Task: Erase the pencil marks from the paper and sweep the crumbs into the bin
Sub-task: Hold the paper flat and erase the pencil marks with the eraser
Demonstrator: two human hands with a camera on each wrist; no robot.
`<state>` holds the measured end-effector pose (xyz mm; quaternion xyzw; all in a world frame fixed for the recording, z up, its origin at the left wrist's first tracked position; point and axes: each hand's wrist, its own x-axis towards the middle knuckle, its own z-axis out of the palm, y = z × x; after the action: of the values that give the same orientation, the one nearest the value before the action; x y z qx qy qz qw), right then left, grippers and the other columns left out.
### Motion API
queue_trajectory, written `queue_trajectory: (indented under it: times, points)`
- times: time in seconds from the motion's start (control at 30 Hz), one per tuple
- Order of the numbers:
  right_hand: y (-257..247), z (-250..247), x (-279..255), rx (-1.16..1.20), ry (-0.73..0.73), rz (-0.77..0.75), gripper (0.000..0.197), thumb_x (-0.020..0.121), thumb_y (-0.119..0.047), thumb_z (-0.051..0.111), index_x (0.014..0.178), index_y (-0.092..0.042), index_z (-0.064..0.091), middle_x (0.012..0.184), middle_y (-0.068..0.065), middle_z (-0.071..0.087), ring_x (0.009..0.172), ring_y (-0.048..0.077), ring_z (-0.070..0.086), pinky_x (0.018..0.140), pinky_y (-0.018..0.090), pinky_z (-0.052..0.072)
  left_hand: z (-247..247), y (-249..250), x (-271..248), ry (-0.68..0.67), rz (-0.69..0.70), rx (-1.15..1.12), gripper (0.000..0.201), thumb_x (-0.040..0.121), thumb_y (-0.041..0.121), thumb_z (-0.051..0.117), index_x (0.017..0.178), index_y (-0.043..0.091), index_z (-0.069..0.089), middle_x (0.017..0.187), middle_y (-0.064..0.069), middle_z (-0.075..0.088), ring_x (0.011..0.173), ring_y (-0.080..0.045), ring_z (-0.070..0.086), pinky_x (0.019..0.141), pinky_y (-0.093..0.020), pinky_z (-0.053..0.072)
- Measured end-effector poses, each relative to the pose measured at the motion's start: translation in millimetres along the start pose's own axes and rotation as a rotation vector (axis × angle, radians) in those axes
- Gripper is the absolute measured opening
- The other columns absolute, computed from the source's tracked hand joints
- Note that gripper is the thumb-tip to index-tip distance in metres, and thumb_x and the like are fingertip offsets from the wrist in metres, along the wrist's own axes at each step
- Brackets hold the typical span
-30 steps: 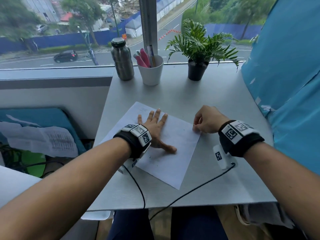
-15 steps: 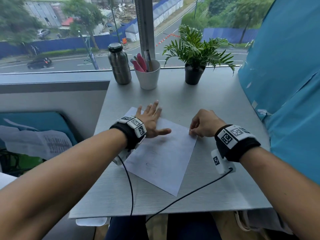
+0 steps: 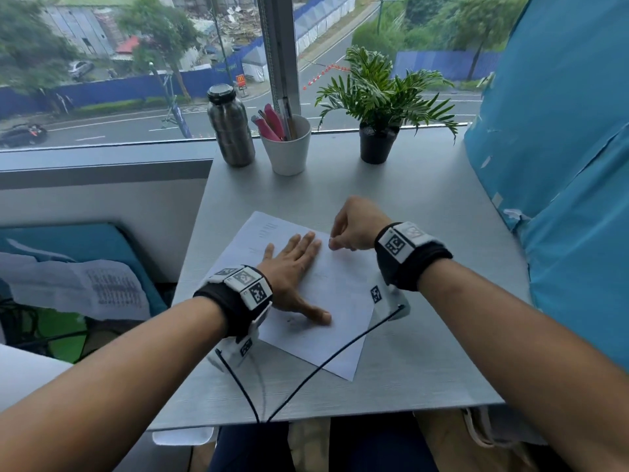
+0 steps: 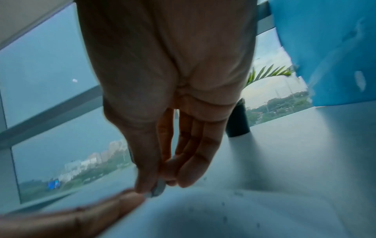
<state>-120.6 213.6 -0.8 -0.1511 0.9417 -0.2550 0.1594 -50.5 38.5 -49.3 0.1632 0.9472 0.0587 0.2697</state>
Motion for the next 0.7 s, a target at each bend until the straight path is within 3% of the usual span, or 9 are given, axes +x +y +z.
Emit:
queue_trajectory:
  times: [0.13, 0.27, 0.3, 0.43, 0.53, 0.6, 0.7]
  points:
    - [7.1, 6.1, 6.5, 0.01, -0.044, 0.029, 0.005, 0.069, -0.01, 0.078, 0.074, -0.009, 0.078, 0.064, 0.009, 0.072, 0.047, 0.012, 0.061, 0.053, 0.021, 0.051, 0.9, -0.9, 1.3, -0.011, -0.003, 0.0, 0.145, 0.051, 0.091, 0.058, 0.149, 0.026, -0.027, 0.154, 0.01, -0.035, 0.142, -0.013, -0.031, 0.115, -0.057, -0.012]
    - [7.9, -5.8, 11.6, -0.054, 0.143, 0.086, 0.004, 0.067, -0.012, 0.077, 0.067, -0.014, 0.075, 0.071, 0.004, 0.072, 0.069, 0.017, 0.068, 0.067, 0.026, 0.058, 2.3, -2.3, 0.2, 0.007, 0.005, -0.007, 0.145, 0.05, 0.092, 0.057, 0.149, 0.027, -0.026, 0.155, 0.011, -0.034, 0.142, -0.012, -0.03, 0.116, -0.058, -0.011]
    - [6.3, -7.0, 10.4, -0.045, 0.154, 0.077, 0.004, 0.067, -0.013, 0.078, 0.068, -0.015, 0.075, 0.071, 0.004, 0.072, 0.069, 0.018, 0.069, 0.068, 0.026, 0.058, 2.0, -2.2, 0.5, 0.009, 0.01, -0.006, 0.145, 0.049, 0.093, 0.056, 0.15, 0.027, -0.025, 0.155, 0.011, -0.033, 0.143, -0.012, -0.029, 0.116, -0.058, -0.01]
    - [-8.6, 8.3, -5.4, -0.018, -0.019, -0.029, 0.007, 0.07, -0.015, 0.081, 0.075, -0.012, 0.076, 0.06, 0.001, 0.07, 0.052, 0.011, 0.065, 0.053, 0.017, 0.05, 0.7, -4.5, -0.4, 0.013, 0.009, -0.004, 0.155, 0.037, 0.097, 0.056, 0.149, 0.028, -0.025, 0.155, 0.012, -0.033, 0.143, -0.012, -0.029, 0.117, -0.056, -0.01]
    - [-4.0, 19.7, -10.9, -0.071, 0.09, -0.018, 0.009, 0.072, -0.016, 0.077, 0.079, -0.011, 0.079, 0.073, 0.003, 0.073, 0.064, 0.012, 0.062, 0.062, 0.018, 0.046, 1.2, -4.1, -1.0, -0.004, 0.003, -0.018, 0.159, 0.033, 0.095, 0.062, 0.149, 0.03, -0.026, 0.154, 0.014, -0.034, 0.142, -0.01, -0.031, 0.116, -0.056, -0.013]
    - [-5.7, 30.8, -19.6, -0.041, 0.12, -0.023, 0.006, 0.072, -0.016, 0.075, 0.073, -0.011, 0.077, 0.071, 0.003, 0.072, 0.064, 0.014, 0.062, 0.064, 0.022, 0.05, 1.5, -3.6, -2.0, -0.006, -0.006, -0.023, 0.16, 0.032, 0.094, 0.062, 0.148, 0.031, -0.028, 0.153, 0.014, -0.035, 0.141, -0.01, -0.031, 0.116, -0.056, -0.013]
    - [-19.2, 48.0, -43.5, -0.048, -0.021, -0.139, 0.01, 0.07, -0.016, 0.073, 0.062, -0.01, 0.071, 0.057, -0.001, 0.064, 0.052, 0.011, 0.056, 0.055, 0.018, 0.045, 0.2, -2.6, -2.0, -0.012, -0.008, -0.006, 0.161, 0.031, 0.095, 0.061, 0.145, 0.031, -0.032, 0.152, 0.014, -0.037, 0.14, -0.011, -0.033, 0.115, -0.056, -0.014]
